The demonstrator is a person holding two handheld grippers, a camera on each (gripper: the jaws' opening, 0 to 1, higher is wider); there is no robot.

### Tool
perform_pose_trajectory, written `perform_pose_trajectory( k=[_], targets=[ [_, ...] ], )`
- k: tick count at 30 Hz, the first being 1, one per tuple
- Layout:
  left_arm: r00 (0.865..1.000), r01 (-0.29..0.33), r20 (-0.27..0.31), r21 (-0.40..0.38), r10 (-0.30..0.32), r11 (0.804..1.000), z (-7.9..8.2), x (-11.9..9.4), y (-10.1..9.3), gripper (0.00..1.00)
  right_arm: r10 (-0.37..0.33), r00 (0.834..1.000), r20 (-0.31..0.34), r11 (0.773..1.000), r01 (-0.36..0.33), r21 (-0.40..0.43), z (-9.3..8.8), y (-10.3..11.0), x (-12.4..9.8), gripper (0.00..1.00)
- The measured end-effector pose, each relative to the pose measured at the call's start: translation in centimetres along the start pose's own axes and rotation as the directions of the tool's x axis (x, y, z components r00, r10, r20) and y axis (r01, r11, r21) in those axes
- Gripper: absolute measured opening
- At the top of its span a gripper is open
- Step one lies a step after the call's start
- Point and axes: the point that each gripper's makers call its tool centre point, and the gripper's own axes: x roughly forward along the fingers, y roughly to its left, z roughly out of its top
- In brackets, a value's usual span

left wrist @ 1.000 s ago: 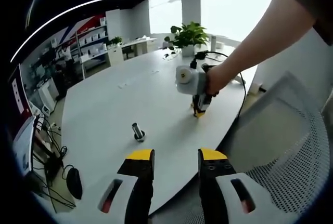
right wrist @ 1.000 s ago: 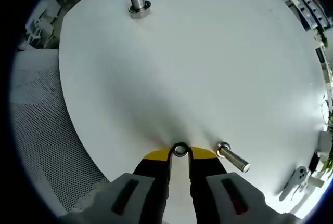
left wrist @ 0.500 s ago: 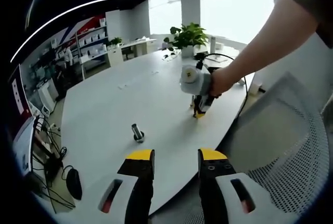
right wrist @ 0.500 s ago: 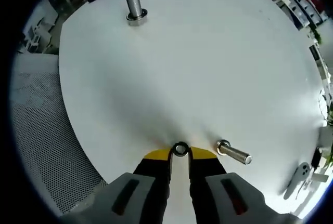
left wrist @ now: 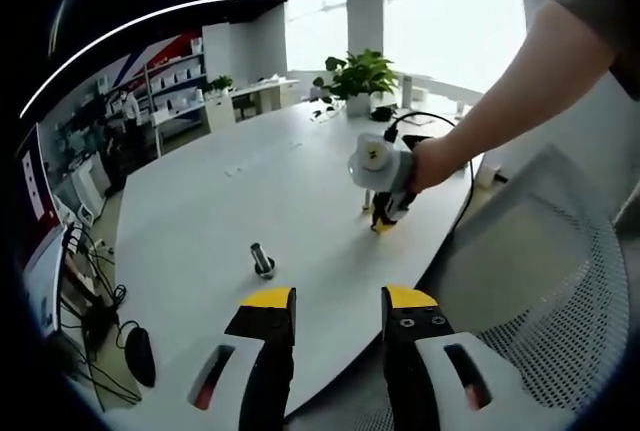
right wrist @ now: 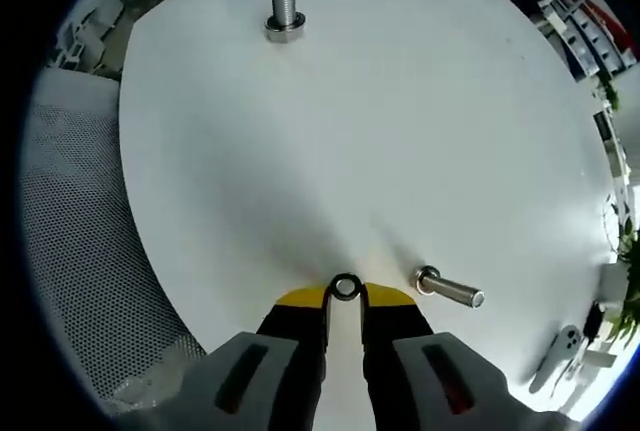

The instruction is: Place the washer onto the threaded stud by aligning its center hole with the stud, sliding it down to the base, and recovering from edge contact or off-axis alignment until the washer reaches the visible bottom stop.

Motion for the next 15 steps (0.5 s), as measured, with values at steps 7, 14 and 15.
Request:
perform_pose_trajectory(
  k=[7, 14, 15],
  targets=[
    [1.000, -0.009, 0.017, 0.001, 0.009, 1.000, 0.4, -0.1, 0.2, 0.32, 0.005, 1.000, 0.024, 0.999, -0.006, 0.053, -0.4, -0.7, -1.3, 0.13],
    [0.999, -0.012, 0.037, -0.014, 0.013, 1.000, 0.7, -0.2, 0.3, 0.33, -0.004, 0.999, 0.050, 0.998, 0.000, 0.067, -0.9, -1.2, -2.5, 0.13],
    [0.999, -0.011, 0.036, -0.014, 0.011, 1.000, 0.7, -0.2, 0.3, 0.33, -0.008, 0.998, 0.055, 0.997, 0.004, 0.072, -1.0, -1.3, -2.8, 0.13]
  ],
)
